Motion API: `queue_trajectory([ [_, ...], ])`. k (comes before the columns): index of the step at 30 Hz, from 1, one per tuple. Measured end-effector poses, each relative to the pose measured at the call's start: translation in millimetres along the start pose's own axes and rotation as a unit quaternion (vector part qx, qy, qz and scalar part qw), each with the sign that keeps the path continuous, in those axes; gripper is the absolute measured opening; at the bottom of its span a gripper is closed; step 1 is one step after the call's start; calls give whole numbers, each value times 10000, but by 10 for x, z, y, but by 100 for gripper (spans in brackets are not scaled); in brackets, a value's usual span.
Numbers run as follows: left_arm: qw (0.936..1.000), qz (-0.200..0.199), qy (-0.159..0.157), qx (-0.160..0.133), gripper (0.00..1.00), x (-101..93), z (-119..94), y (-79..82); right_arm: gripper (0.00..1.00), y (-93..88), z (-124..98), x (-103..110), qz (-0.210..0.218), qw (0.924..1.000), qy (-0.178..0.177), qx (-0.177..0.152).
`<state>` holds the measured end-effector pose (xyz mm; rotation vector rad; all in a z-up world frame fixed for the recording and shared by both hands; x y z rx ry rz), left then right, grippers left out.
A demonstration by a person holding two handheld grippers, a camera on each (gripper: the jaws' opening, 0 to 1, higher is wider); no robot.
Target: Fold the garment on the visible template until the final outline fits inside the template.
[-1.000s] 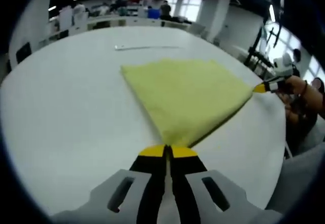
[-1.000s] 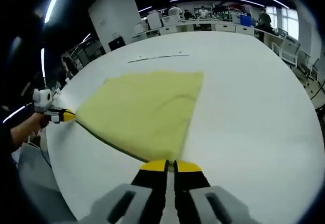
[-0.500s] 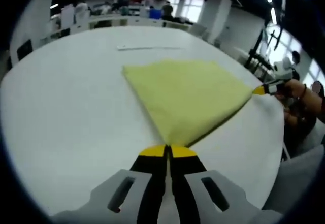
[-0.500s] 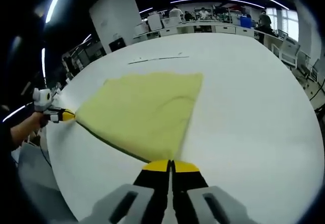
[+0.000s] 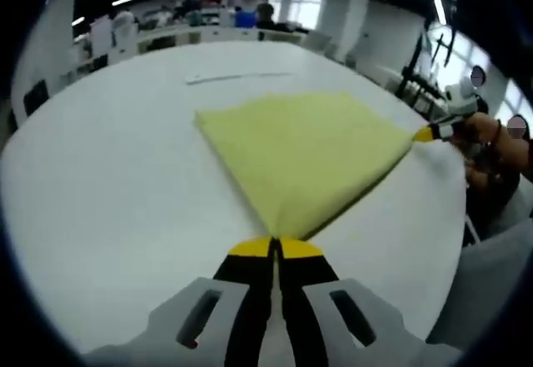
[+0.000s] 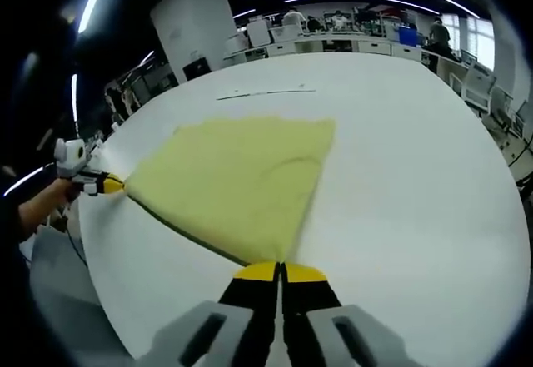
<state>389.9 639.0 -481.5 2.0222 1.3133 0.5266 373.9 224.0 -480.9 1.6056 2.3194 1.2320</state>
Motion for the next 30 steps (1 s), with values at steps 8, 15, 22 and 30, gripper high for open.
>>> queue_trajectory([
  [8,10000,-13,-40,40,0,9,-110,-96,0,-89,-32,98,-24,9999,61,101],
  [15,9999,-114,-40,61,0,-16,-213,-186,0,-141,-52,147,-23,9999,91,124],
  [22,9998,-148,-51,114,0,-26,-288,-268,0,-221,-81,204,5,9998,118,155],
  [30,9997,-186,-58,143,0,-54,-379,-360,0,-287,-112,258,17,9998,144,155],
])
Point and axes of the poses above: the point that each gripper's makers call its tool centre point, and the gripper's own axes: z roughly forward along the fingers, x roughly to its left, y roughly out of its top, the point moved 6 cm from there along -z, roughly backward along the fingers, and after that the axes turned 12 degrees about y, right-handed, at the moved point
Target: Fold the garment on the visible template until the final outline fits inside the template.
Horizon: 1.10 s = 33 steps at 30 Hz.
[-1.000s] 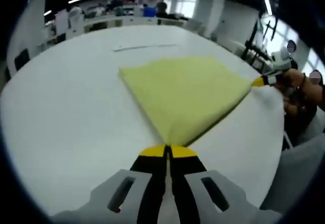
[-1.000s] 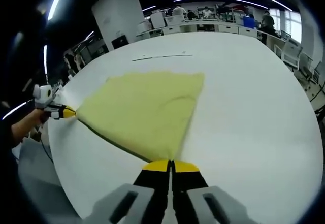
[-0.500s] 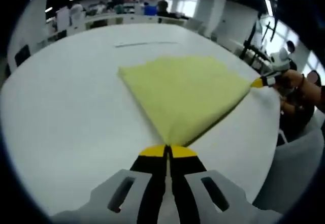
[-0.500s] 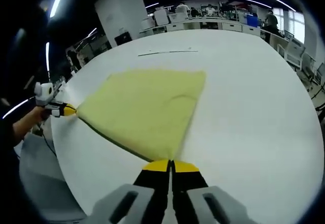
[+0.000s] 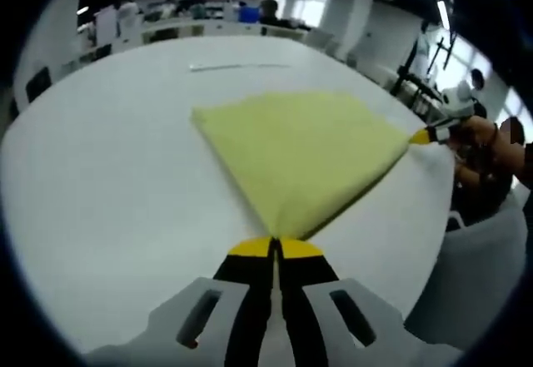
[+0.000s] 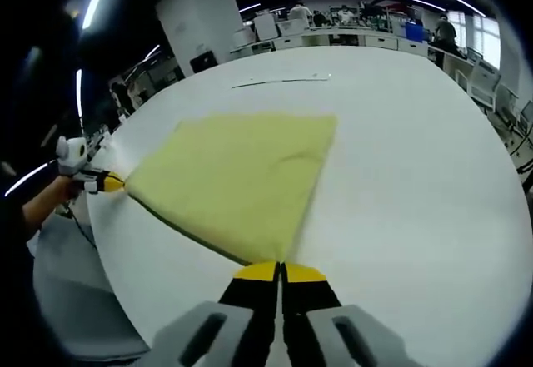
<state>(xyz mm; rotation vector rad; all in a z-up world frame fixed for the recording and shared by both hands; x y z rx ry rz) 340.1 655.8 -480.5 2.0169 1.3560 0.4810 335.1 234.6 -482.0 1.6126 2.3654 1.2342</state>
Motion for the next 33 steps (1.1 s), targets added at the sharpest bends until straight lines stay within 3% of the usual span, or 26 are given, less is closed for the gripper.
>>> queue_trajectory([
  [10,10000,-15,28,68,0,-34,-61,-99,0,-70,-29,53,41,10000,16,-19],
  [27,9998,-86,170,-27,0,-68,-89,-107,0,-107,-9,69,-88,9998,-170,106],
  [33,9991,-378,212,-2,0,-66,-97,-116,1,-64,4,64,-32,9997,-250,0],
])
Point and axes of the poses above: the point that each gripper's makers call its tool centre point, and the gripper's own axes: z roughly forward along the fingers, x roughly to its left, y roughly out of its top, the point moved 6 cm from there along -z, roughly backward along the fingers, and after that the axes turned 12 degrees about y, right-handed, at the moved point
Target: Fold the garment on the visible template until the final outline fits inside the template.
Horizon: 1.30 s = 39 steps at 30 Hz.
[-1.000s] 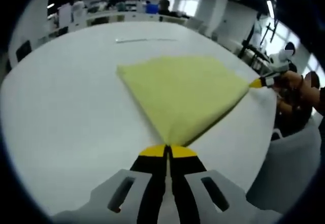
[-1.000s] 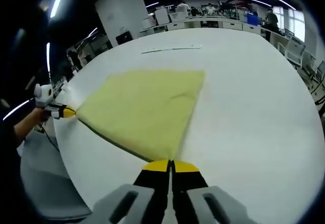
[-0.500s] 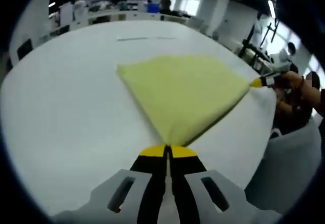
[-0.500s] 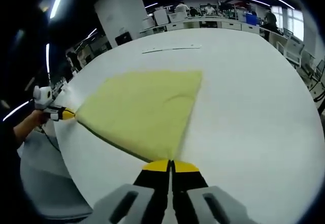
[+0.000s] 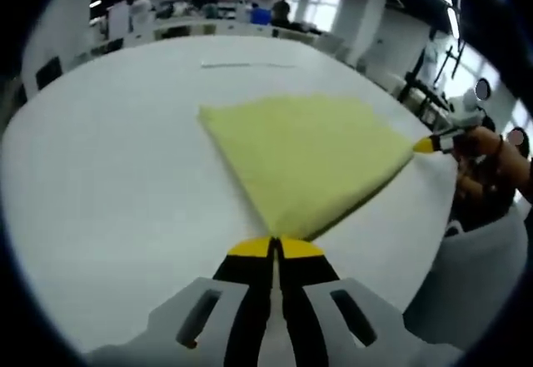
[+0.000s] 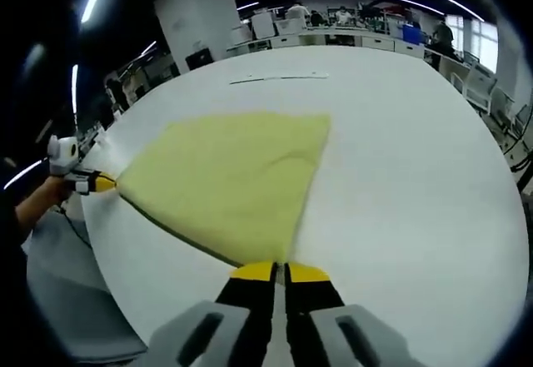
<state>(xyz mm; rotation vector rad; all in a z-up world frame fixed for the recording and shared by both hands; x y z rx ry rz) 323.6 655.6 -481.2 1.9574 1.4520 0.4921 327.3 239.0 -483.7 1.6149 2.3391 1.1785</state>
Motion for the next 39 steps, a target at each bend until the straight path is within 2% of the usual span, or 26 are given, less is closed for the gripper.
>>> queue_trajectory([
  [5,9999,-145,57,-9,0,0,8,10,6,44,5,19,21,10000,-34,-51],
  [10,9993,-313,175,-105,4,46,-37,66,16,92,-14,35,33,9999,-101,-134],
  [17,9983,-386,337,-275,24,140,-150,197,41,183,-75,104,28,9997,-166,-202],
  [22,9977,-392,375,-396,33,129,-254,289,48,270,-140,177,-37,9995,-133,-290],
  [25,9964,-311,371,-692,38,109,-313,370,52,316,-193,221,-76,9994,-115,-325],
  [32,9963,-306,327,-737,54,-18,-495,484,68,422,-358,401,-223,9989,-9,-403],
  [39,9965,-315,183,-757,70,-144,-614,479,81,506,-539,548,-443,9975,16,-551],
])
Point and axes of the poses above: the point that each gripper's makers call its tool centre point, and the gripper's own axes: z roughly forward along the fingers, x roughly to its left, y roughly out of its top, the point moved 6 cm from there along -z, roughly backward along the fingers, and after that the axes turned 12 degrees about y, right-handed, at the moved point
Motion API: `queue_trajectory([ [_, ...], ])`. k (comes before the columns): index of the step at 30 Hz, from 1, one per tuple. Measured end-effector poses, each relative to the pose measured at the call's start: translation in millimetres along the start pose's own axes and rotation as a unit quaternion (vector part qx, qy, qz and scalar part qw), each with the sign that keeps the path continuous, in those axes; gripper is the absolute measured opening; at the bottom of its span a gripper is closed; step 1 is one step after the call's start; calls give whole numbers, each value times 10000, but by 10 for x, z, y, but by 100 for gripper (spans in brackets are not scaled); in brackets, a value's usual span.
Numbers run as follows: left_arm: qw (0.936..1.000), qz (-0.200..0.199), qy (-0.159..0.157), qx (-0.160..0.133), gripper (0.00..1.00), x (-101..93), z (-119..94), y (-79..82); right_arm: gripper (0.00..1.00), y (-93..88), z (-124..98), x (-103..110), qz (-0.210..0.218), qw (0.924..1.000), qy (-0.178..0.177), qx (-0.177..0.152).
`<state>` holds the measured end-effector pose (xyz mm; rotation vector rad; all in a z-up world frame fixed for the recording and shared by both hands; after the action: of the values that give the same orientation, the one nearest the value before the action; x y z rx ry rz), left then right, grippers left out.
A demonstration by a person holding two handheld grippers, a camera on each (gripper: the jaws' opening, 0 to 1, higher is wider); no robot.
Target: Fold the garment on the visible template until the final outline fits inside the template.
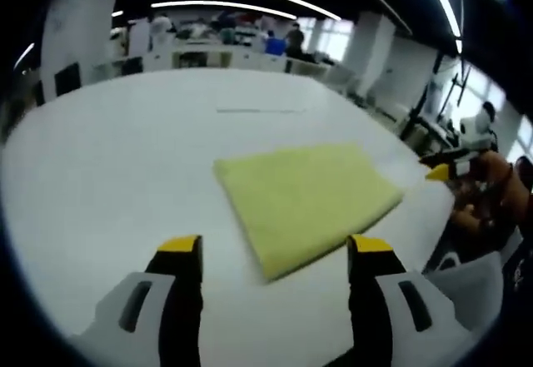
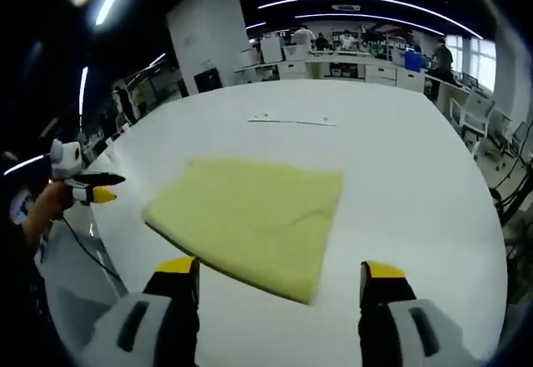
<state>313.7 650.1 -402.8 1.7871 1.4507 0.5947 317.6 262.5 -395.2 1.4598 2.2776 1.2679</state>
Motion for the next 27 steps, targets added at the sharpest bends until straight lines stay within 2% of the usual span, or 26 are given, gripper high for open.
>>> queue_trajectory([
  [8,9998,-37,-24,-179,84,-108,-199,64,92,67,-171,153,-210,9997,60,-96],
  [12,9999,-6,-35,-133,87,-138,-266,55,95,66,-230,211,-270,9995,62,-123],
  [17,9998,-14,-36,-193,90,-148,-323,20,96,-14,-303,311,-290,9994,63,-158],
  [21,9997,145,91,-185,95,-138,-371,-7,98,-105,-371,372,-328,9994,31,-143],
  [27,9997,108,118,-203,99,-157,-452,-22,99,-190,-442,415,-281,9991,14,-306],
])
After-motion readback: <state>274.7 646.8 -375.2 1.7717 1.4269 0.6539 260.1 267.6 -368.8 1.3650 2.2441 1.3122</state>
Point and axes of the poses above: the point that each gripper's makers call its tool centre point, and the gripper's own axes: z roughly forward along the fingers, x roughly to its left, y roughly out of its top, the point moved 6 cm from there along -z, roughly backward along the fingers, and after that the axes turned 12 degrees about y, right-handed, at the moved point
